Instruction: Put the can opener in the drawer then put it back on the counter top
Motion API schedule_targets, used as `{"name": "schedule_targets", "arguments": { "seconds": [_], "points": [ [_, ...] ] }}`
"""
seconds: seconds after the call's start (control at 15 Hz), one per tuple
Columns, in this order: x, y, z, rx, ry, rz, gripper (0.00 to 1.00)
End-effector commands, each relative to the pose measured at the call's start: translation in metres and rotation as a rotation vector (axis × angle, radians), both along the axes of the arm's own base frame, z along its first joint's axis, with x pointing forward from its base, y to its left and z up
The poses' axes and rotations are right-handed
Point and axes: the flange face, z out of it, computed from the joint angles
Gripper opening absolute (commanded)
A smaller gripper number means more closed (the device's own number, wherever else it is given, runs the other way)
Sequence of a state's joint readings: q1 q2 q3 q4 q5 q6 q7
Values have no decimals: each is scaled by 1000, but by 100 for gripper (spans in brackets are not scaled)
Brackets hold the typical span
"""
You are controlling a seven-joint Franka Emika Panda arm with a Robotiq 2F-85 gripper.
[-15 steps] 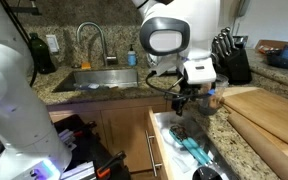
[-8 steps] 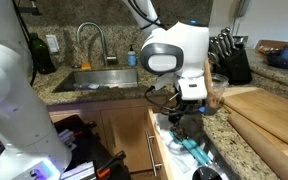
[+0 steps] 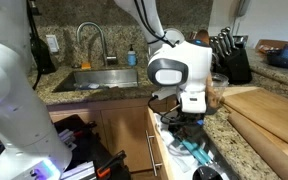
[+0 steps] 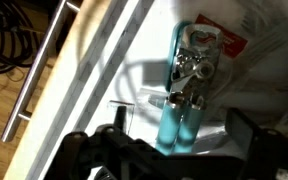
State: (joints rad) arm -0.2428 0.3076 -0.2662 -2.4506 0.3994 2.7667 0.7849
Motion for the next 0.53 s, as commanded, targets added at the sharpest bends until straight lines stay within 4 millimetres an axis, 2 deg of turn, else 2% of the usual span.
{"name": "schedule_targets", "arguments": {
  "seconds": [0.0, 0.13, 0.27, 0.47],
  "points": [
    [3, -2, -6, -1, 11, -8, 100],
    [8, -4, -12, -5, 18, -13, 100],
    [16, -6, -33, 0, 59, -43, 100],
    [26, -3, -49, 30, 66, -55, 100]
  ]
}}
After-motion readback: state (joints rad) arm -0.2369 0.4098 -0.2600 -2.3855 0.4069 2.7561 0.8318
